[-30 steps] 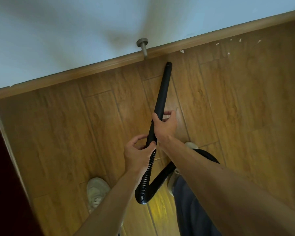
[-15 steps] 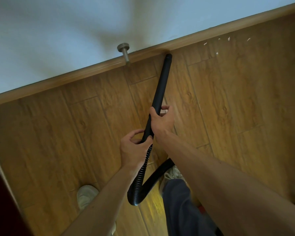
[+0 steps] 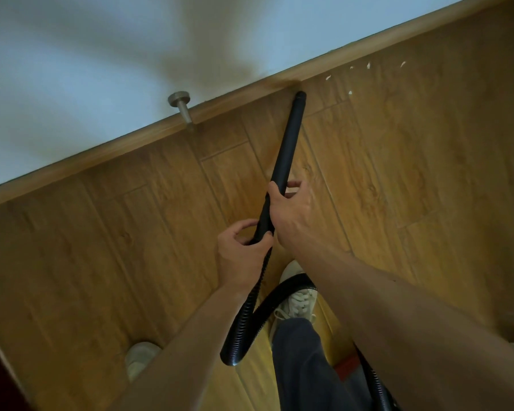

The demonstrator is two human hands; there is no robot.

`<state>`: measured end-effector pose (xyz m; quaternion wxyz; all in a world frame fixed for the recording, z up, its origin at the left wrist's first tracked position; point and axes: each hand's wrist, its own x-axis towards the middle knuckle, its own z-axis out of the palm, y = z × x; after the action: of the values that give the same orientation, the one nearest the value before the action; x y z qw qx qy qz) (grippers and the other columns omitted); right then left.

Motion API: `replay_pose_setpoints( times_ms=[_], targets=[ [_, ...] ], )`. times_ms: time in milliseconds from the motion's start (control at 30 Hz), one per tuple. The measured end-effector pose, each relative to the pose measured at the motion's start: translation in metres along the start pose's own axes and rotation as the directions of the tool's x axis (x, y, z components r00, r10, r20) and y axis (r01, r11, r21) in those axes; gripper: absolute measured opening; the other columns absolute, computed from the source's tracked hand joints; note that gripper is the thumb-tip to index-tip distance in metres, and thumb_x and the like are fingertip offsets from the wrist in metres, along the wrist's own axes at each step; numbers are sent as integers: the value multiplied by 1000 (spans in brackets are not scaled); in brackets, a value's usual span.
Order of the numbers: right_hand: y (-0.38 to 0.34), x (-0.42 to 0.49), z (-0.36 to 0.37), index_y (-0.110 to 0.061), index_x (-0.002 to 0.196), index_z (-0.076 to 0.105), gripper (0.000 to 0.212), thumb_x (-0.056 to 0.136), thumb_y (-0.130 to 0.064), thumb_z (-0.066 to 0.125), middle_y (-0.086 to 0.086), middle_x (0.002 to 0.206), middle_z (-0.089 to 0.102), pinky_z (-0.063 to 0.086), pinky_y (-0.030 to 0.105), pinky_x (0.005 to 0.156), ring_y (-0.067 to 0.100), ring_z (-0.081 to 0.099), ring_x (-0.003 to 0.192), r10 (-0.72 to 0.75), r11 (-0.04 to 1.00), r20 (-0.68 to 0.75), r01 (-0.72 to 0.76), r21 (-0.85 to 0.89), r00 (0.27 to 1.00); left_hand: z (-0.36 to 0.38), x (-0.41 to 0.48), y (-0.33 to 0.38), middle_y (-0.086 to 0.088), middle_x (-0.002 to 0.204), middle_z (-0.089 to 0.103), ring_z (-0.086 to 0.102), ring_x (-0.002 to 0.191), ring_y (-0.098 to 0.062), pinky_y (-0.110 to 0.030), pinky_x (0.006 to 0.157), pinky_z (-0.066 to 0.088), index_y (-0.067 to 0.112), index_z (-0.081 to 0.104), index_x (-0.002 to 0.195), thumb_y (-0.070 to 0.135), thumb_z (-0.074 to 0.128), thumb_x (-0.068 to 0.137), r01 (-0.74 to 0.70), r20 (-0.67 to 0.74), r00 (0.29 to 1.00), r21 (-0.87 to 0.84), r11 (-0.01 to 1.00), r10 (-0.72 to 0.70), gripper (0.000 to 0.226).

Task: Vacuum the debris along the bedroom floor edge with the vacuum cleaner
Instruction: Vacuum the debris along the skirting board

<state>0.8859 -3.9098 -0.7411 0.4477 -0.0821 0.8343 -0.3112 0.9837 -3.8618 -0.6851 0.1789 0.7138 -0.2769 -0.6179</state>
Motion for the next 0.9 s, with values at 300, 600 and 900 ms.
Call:
replay_pose_setpoints(
  times_ms=[300, 600, 900],
  targets=[
    [-19, 31, -27, -17, 103, 47, 28, 89, -27, 69, 1, 83, 61, 50, 27, 53, 17, 65, 69, -18, 1000, -23, 18, -1, 1000, 40, 6, 20, 0, 66, 75, 67, 54, -13, -30, 53, 55, 31, 70, 96, 19, 80, 79, -44, -22, 999, 68, 997, 46, 23],
    [-21, 57, -77, -17, 104, 47, 26, 92, -31, 66, -2, 83, 59, 57, 38, 65, 19, 65, 74, 24, 1000, -54, -25, -14, 998, 86, -2, 32, -5, 66, 74, 64, 51, -10, -20, 47, 49, 23, 72, 98, 11, 79, 80, -97, 47, 995, 122, 988, 92, 24],
    [-5, 58, -97, -17, 100, 45, 26, 92, -32, 65, 6, 89, 62, 59, 43, 69, 25, 67, 80, 52, 998, -83, -54, -26, 995, 99, -11, 23, 0, 65, 74, 67, 55, -14, -28, 53, 53, 26, 73, 98, 15, 81, 76, -106, 62, 994, 217, 970, 94, 26]
  ],
)
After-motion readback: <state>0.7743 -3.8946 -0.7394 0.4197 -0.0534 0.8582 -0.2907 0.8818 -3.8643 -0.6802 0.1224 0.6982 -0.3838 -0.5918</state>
